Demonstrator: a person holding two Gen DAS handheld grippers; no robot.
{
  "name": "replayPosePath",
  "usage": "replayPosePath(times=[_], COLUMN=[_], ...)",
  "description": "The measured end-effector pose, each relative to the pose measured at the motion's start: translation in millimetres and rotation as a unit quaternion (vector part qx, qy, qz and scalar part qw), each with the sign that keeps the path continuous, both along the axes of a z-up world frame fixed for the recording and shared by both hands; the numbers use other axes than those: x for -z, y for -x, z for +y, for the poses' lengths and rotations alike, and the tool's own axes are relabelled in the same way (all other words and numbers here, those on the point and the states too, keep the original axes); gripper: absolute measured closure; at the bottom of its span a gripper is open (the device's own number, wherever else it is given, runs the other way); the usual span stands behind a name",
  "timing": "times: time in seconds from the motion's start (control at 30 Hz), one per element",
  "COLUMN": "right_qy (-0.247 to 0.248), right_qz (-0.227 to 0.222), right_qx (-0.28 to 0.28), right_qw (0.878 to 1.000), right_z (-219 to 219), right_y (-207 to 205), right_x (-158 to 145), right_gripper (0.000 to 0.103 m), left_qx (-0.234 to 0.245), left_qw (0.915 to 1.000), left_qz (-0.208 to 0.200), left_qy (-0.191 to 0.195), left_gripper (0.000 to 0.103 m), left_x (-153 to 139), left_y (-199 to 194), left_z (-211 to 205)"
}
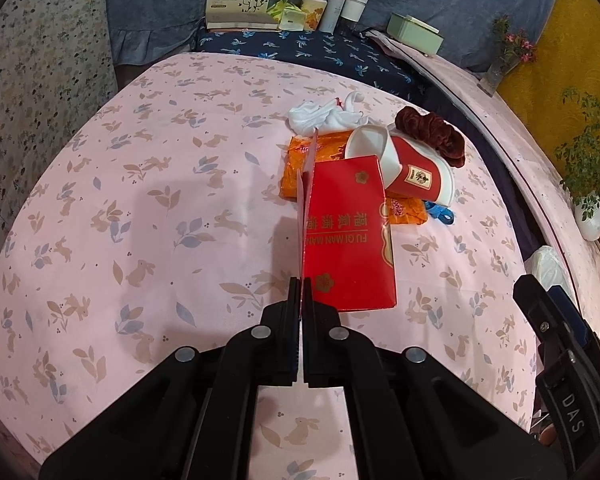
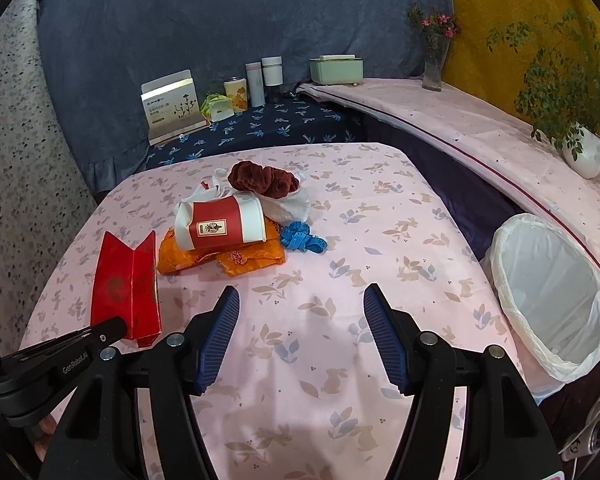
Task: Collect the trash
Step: 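Lift the red box off the table with the left tool, then grasp the red-white paper cup with the right tool while the left tool holds the red box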
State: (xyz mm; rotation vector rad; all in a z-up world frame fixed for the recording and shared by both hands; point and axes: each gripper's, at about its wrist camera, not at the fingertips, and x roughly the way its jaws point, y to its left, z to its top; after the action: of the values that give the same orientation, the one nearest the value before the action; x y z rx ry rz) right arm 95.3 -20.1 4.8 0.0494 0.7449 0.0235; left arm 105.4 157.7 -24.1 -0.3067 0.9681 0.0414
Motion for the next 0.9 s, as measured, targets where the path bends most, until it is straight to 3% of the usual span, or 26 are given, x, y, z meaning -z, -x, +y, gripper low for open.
replayPosePath(times=[0.5,0.83,0.9], right_qy=[-0.015,-0.04,-0.044], right_qz=[-0.01,-0.006,-0.004], right_qx=[-0.008,-0.026,-0.029], right_qw=[1.0,0.999,0.999], right_z=[13.7,34.4,39.8], right_y=[-23.7,-63.0,-71.1], right_x=[-2.9,7.0,10.4], right_gripper=[0.04,0.019,0.019], left_qx=[0.009,0.014,0.014], left_qw=[0.9993,0.9982,0.9982], left_qz=[-0.037,-0.058,-0.059], left_qy=[-0.004,-0.003,-0.003], left_gripper=[0.103,0.103,0.103], left_x=[-26.8,-41.4,-41.8], left_y=[-22.6,-56.7,-63.6], left_z=[16.8,28.8,32.2])
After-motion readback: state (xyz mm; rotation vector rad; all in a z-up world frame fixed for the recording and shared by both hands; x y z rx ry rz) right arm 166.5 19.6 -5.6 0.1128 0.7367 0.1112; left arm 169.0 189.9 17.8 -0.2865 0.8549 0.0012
